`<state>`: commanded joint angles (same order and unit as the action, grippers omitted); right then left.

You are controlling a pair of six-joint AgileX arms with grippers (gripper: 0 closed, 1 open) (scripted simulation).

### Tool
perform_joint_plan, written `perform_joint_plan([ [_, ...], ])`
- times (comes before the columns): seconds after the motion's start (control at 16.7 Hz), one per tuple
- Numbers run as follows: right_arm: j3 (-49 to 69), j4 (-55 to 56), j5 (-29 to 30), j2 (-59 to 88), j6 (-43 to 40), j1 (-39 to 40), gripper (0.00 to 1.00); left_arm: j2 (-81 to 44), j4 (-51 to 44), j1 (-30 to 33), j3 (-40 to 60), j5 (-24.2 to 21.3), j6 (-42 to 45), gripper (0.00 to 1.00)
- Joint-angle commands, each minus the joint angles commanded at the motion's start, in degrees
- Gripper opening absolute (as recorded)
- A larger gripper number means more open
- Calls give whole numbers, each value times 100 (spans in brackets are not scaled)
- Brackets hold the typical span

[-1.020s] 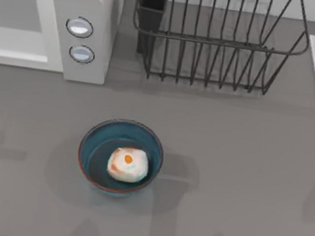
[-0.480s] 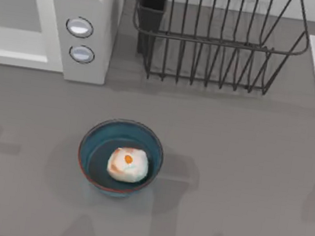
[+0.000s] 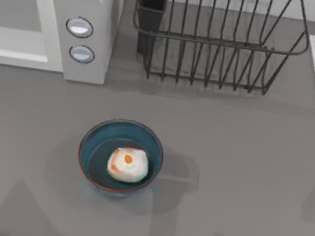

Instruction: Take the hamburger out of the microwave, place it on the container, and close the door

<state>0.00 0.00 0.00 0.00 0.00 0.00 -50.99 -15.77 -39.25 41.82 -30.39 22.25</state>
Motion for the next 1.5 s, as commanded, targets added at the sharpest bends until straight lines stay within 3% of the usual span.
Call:
perform_joint_plan([
  [0.36, 0, 0, 0, 0, 0, 0, 100, -3266, -1699, -1328, 2371, -549, 1871, 0],
  [0.66, 0, 0, 0, 0, 0, 0, 100, -4798, -2657, -1999, 3646, -785, 2912, 0],
  [1.2, 0, 0, 0, 0, 0, 0, 100, -5038, -2717, -2082, 3732, -805, 3084, 0],
  [1.5, 0, 0, 0, 0, 0, 0, 100, -5383, -1517, -2100, 2978, -818, 3098, 0],
])
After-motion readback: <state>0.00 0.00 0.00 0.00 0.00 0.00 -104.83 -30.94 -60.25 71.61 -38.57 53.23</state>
